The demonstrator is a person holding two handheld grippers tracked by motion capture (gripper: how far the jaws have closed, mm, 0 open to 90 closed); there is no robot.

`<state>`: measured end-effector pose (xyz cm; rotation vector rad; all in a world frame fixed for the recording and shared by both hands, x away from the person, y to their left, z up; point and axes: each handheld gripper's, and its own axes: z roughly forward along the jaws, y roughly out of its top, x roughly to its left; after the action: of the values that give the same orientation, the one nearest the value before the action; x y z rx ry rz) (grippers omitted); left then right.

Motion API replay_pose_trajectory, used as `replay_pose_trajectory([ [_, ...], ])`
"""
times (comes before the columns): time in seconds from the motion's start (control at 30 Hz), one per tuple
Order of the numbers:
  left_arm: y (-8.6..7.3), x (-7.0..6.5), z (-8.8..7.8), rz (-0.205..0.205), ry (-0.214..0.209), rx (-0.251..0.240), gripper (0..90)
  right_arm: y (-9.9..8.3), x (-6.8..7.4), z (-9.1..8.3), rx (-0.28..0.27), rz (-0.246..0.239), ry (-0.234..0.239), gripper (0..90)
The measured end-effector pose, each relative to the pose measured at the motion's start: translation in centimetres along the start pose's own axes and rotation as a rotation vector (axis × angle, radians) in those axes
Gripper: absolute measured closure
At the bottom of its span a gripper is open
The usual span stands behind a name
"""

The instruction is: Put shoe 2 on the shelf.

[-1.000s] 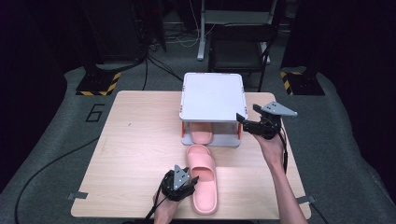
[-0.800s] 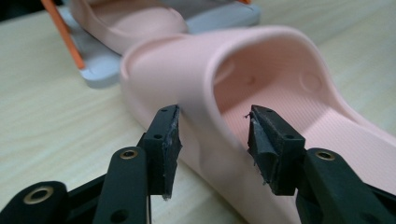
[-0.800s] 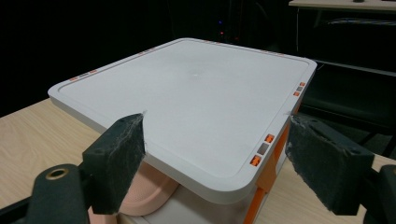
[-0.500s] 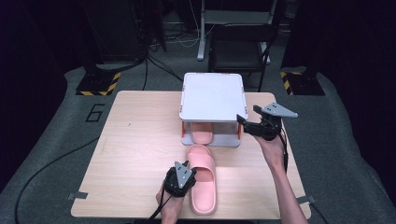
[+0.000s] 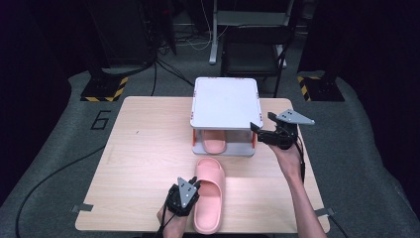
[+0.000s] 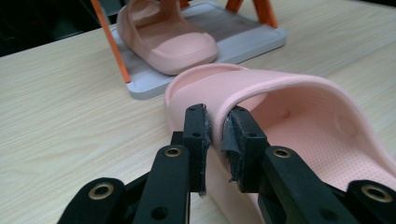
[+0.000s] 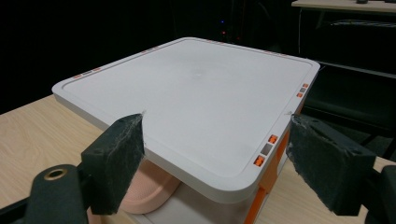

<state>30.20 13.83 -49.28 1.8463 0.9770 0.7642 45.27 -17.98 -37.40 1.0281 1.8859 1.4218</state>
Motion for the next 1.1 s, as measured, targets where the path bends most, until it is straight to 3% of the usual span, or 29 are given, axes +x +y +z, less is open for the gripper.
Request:
replay_pose_trajectory([
  [0.03,0.1,0.2,-0.2,-0.014,-0.024,-0.01,78.4,0.0,0.0,0.1,0.0,-0.009,0.002,18.8],
  [0.17,0.8,0.3,-0.4,0.011,-0.057,-0.048,78.9,0.1,0.1,0.5,0.012,0.0,0.007,18.8],
  [0.37,3.5,-0.5,1.4,0.047,-0.087,-0.085,79.0,0.1,-0.1,1.4,0.041,0.007,0.005,18.7],
  [0.4,3.9,-0.7,1.8,0.053,-0.08,-0.093,79.0,0.1,-0.2,1.6,0.038,-0.007,0.004,18.9],
  [0.57,5.8,-0.8,3.9,0.067,-0.078,-0.112,78.9,-0.1,-0.9,2.8,0.058,0.039,0.007,19.8],
  [0.67,6.7,-0.9,5.4,0.061,-0.077,-0.129,78.9,0.1,-1.2,3.5,0.055,0.042,0.014,20.0],
  [0.9,8.2,-1.1,9.3,0.055,-0.049,-0.131,78.8,0.5,-1.2,5.4,0.119,0.009,0.034,22.0],
  [0.97,8.6,-1.0,10.4,0.039,-0.036,-0.125,78.9,0.5,-1.0,5.5,0.115,0.022,0.033,22.8],
  [1.1,9.0,-0.9,12.6,0.043,-0.008,-0.074,78.8,0.3,-0.6,5.6,0.121,0.001,0.032,23.3],
])
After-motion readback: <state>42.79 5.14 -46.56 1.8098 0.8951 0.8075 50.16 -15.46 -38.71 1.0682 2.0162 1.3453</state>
